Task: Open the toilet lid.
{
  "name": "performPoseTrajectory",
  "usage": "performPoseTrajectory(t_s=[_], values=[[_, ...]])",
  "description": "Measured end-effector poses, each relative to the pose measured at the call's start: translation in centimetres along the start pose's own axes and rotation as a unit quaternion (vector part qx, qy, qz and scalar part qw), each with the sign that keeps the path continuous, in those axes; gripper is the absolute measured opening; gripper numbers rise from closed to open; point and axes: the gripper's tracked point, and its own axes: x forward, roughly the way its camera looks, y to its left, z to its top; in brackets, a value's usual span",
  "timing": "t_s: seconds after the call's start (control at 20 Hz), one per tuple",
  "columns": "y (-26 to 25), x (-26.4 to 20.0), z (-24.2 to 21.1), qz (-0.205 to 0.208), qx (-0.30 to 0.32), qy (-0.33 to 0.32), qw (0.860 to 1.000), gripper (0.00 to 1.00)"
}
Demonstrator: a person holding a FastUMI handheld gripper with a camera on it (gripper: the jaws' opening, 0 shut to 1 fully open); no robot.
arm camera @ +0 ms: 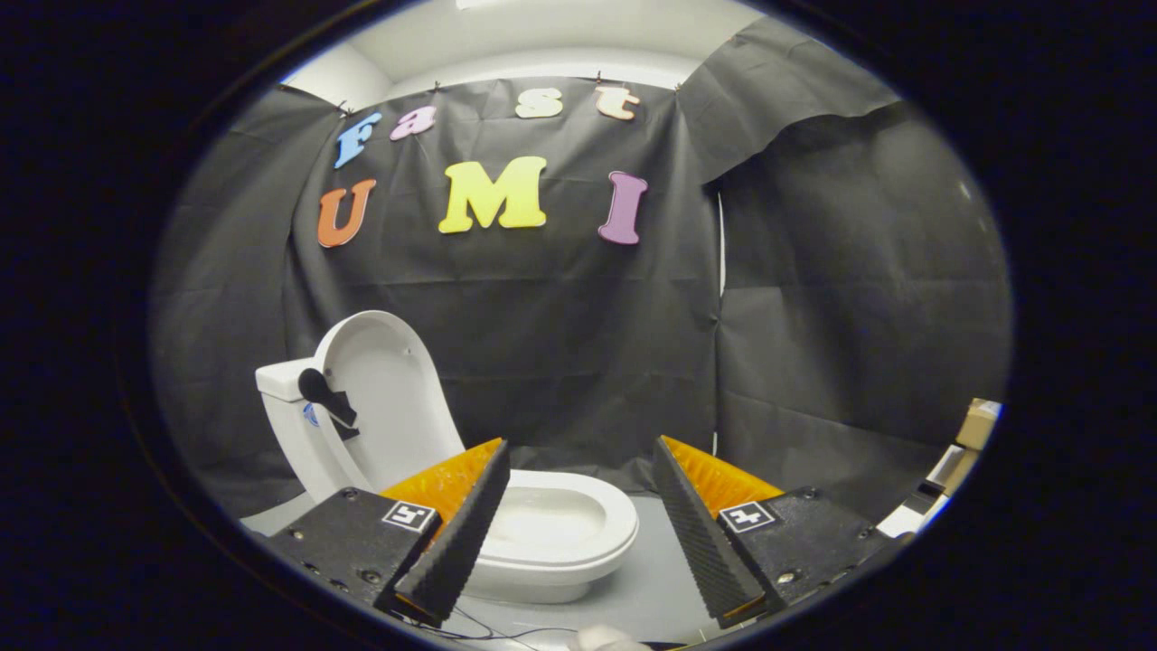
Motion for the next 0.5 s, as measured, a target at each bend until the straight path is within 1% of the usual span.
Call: performPoseTrajectory(t_s=[0.5], values=[[-1.11,0.16,-0.05,-0.012,0.005,0.009,1.000,0.99]])
